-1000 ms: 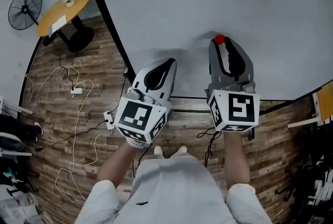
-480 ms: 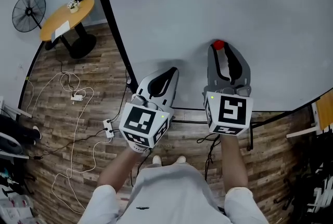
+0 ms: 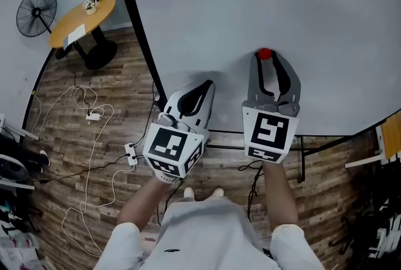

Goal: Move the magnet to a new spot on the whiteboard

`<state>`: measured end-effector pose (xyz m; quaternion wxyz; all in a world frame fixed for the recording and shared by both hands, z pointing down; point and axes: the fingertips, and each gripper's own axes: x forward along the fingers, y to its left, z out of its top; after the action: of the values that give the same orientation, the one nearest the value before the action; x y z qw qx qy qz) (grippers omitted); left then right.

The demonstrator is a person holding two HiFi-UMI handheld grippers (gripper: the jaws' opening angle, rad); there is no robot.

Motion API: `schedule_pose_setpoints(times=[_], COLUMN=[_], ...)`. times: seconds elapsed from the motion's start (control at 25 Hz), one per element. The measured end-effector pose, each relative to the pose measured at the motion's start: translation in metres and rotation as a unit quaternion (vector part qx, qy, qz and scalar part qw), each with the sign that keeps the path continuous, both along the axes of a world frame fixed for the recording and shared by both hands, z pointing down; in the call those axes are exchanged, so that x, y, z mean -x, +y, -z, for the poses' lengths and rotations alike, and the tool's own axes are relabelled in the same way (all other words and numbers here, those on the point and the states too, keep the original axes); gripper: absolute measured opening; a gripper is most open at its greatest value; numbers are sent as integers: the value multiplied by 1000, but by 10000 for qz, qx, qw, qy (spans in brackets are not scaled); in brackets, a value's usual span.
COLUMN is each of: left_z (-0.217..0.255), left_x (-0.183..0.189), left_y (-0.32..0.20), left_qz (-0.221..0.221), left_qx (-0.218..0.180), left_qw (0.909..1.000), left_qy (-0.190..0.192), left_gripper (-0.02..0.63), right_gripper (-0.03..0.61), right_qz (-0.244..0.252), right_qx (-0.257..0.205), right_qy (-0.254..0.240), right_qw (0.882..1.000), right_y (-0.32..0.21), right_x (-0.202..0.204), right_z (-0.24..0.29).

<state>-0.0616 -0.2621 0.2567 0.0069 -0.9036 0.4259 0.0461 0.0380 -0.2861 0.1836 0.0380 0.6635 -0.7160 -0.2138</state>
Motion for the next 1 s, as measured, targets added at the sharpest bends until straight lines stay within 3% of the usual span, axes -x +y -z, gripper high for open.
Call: schedule_pose_setpoints(times=[0.48, 1.0], left_z=[3, 4], left_x=[4, 4], left_y=[3, 9], left_qz=[23, 35], left_qx=[-14, -34], left_qw=[10000, 10000], left_qy=[-4, -12], left_gripper=[6, 6], right_gripper=[137, 161], right_qz=[-155, 61], right_qx=[-16, -14], right_qy=[30, -124], right_qw=[9999, 9999], right_y=[-2, 3], right_x=[0, -2], right_z=[1, 1])
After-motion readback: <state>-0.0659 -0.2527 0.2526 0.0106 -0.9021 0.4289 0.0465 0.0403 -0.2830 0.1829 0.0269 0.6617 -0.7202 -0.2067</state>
